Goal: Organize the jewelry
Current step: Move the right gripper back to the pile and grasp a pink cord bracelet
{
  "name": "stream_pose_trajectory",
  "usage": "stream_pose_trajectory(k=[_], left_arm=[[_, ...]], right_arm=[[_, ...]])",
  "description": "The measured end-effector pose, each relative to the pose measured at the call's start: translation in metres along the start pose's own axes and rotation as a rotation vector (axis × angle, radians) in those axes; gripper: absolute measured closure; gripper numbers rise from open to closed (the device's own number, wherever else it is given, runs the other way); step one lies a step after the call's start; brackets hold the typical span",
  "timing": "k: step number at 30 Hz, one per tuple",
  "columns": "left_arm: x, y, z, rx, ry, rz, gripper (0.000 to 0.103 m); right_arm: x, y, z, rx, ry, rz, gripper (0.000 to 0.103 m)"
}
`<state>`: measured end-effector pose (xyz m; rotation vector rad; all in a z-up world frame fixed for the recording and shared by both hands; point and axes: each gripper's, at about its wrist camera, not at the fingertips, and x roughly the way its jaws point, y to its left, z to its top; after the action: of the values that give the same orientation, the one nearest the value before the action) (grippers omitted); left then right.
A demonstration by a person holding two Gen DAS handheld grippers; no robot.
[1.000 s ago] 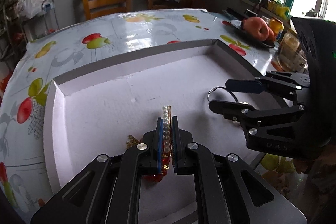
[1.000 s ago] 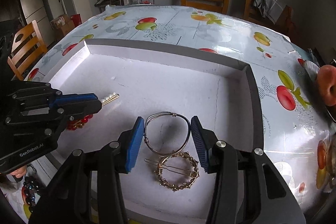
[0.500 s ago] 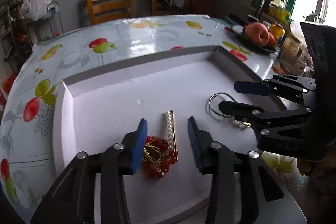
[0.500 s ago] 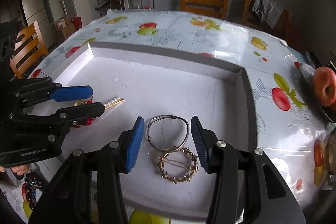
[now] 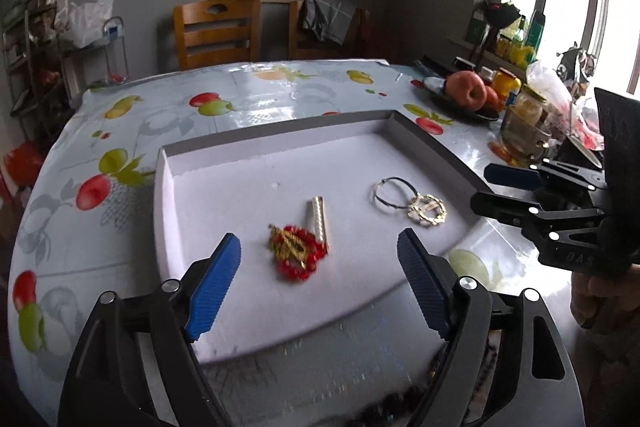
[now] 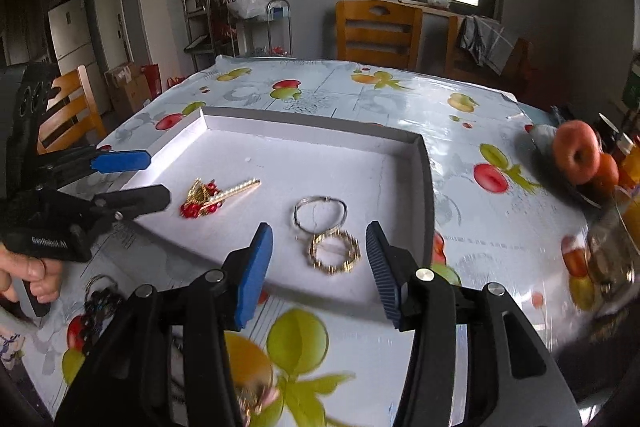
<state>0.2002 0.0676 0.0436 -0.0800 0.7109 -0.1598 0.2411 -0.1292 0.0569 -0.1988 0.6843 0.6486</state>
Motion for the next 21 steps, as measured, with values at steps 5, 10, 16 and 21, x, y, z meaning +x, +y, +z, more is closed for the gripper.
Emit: stream_pose_trajectory(k=[5, 10, 16, 21], left_arm=[[-0.023, -0.006, -0.017, 0.008, -0.022, -0.028, 0.019], [-0.037, -0.014, -0.032, 0.027, -0.036, -0.041, 0.014], [-0.041, -0.021, -0.046, 0.04, -0.029, -0.056, 0.013], [-0.04, -0.022, -0.056, 0.034, -0.015, -0.072, 0.012]], right_arm=[[-0.015, 0.002, -0.02, 0.014, 0.003, 0.001, 0.05], [-0.023, 0.004, -0.043, 0.027, 0.03, 0.002, 0.048], [-0.024, 0.007, -0.064, 0.032, 0.083, -0.001, 0.043], [-0.024, 0.012, -0.081, 0.026, 0.145, 0.018, 0.042]])
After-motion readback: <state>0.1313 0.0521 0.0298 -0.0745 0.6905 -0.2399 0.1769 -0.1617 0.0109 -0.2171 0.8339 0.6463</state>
